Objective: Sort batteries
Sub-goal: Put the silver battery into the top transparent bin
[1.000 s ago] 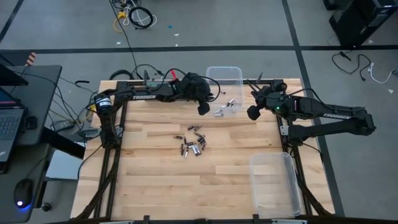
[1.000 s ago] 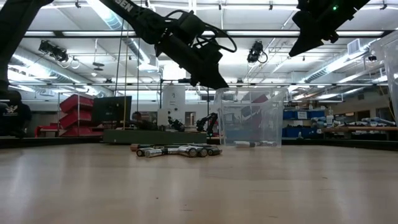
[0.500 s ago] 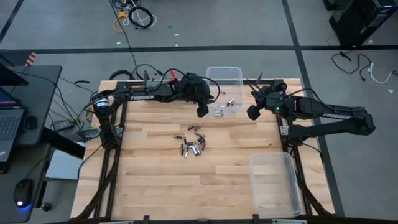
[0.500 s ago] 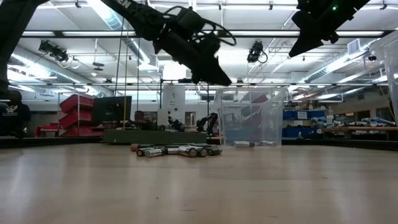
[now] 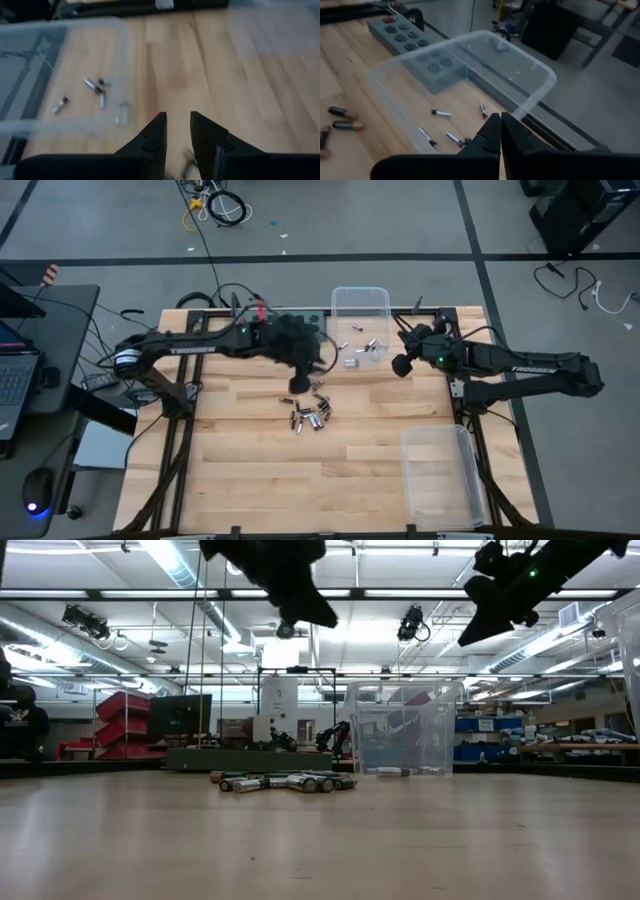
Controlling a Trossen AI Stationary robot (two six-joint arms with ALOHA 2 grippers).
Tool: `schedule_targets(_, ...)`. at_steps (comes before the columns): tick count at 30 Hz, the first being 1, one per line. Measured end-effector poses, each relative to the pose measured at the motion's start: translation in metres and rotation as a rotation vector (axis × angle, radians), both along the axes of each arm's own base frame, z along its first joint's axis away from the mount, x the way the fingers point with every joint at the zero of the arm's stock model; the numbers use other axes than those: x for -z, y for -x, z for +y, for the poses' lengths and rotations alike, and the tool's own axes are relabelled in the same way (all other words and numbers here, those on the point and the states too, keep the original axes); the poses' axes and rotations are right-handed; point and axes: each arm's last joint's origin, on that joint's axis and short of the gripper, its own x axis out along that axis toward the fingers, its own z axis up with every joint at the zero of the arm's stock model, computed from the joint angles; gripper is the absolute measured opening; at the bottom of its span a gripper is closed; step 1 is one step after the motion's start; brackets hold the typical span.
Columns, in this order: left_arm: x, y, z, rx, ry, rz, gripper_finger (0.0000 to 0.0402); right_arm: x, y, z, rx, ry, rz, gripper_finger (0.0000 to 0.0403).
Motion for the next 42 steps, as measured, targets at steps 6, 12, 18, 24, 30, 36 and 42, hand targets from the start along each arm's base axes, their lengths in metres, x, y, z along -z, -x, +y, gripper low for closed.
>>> schedule_targets(6, 0.037, 0.027, -0.028, 0.11, -0.02, 0.223, 0.0085, -0.006, -0.005, 0.003, -0.049, 0.055, -0.041, 0.0001)
schedule_targets(12, 0.089, 0.043, -0.044, 0.088, 0.025, 0.333, 0.0085, -0.015, -0.011, 0.01, -0.115, 0.086, -0.128, 0.0001)
schedule_targets(18, 0.112, 0.05, -0.057, 0.001, -0.003, 0.332, 0.0085, -0.021, -0.015, 0.021, -0.201, 0.111, -0.176, 0.0001)
schedule_targets(24, 0.11, 0.044, -0.081, 0.049, -0.044, 0.233, 0.0085, -0.022, -0.017, 0.033, -0.261, 0.088, -0.217, 0.0001)
schedule_targets(30, 0.106, 0.042, -0.102, 0.083, -0.089, 0.178, 0.0085, -0.022, -0.018, 0.045, -0.316, 0.066, -0.234, 0.0)
schedule_targets(36, 0.106, 0.044, -0.117, 0.073, -0.083, 0.166, 0.0085, -0.022, -0.017, 0.051, -0.345, 0.045, -0.25, 0.0)
schedule_targets(42, 0.12, 0.047, -0.123, 0.041, -0.034, 0.05, 0.0085, -0.022, -0.017, 0.055, -0.361, 0.034, -0.257, 0.0001)
